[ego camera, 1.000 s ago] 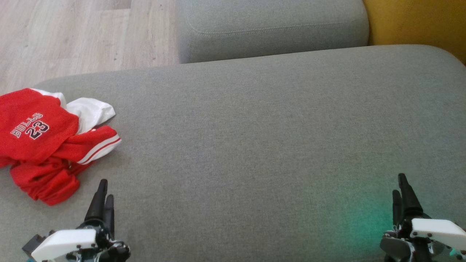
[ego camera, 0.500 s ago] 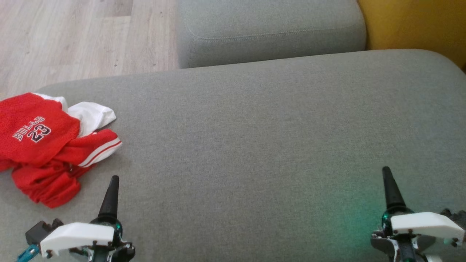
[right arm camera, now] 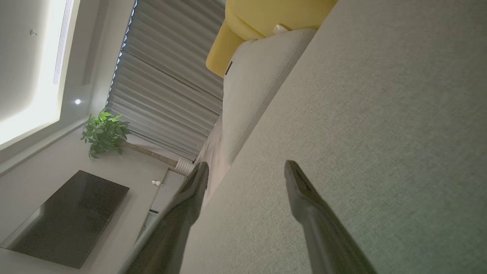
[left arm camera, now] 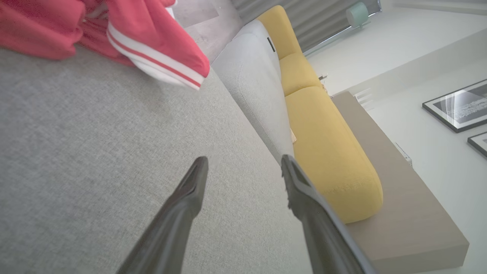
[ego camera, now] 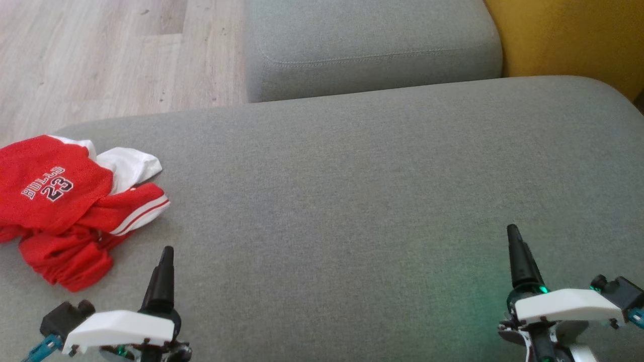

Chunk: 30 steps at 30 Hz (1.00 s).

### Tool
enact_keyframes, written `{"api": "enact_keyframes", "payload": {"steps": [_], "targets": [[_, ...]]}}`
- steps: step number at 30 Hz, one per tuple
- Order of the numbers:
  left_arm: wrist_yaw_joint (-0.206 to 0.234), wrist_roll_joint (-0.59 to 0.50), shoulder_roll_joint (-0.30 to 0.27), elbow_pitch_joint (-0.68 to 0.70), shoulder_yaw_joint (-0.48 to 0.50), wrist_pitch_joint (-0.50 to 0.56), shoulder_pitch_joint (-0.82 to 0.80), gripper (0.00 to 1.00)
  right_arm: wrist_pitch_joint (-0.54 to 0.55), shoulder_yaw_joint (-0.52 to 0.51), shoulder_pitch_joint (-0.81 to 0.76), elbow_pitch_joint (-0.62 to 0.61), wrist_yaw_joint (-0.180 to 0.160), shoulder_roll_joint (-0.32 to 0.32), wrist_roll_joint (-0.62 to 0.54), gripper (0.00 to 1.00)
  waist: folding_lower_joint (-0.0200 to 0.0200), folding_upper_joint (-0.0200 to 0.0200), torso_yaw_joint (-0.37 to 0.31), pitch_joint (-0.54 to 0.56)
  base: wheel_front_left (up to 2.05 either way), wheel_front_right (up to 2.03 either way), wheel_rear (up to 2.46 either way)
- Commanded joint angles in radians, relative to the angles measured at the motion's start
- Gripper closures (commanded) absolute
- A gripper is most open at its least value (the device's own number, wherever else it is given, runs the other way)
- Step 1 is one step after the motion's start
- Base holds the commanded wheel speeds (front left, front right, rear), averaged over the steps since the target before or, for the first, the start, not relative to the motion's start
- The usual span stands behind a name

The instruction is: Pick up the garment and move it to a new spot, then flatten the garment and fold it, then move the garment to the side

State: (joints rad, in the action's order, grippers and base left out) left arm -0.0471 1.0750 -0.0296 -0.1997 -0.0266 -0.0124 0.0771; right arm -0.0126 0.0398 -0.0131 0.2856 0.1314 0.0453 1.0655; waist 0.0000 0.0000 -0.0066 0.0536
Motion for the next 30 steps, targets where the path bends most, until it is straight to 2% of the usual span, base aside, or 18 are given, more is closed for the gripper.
{"api": "enact_keyframes", "payload": {"steps": [1, 30], "targets": [[0.004, -0.034, -0.013, 0.045, 0.001, -0.016, -0.03, 0.0, -0.013, 0.019, 0.021, -0.042, 0.0, 0.017, -0.037, 0.0, 0.0, 0.0, 0.001, 0.001, 0.0, 0.0, 0.0], [0.066, -0.395, -0.017, 0.126, -0.061, -0.098, -0.009, 0.0, -0.096, 0.086, 0.022, -0.073, 0.0, 0.018, -0.393, 0.0, 0.0, 0.0, 0.005, -0.001, 0.0, 0.0, 0.0]]}}
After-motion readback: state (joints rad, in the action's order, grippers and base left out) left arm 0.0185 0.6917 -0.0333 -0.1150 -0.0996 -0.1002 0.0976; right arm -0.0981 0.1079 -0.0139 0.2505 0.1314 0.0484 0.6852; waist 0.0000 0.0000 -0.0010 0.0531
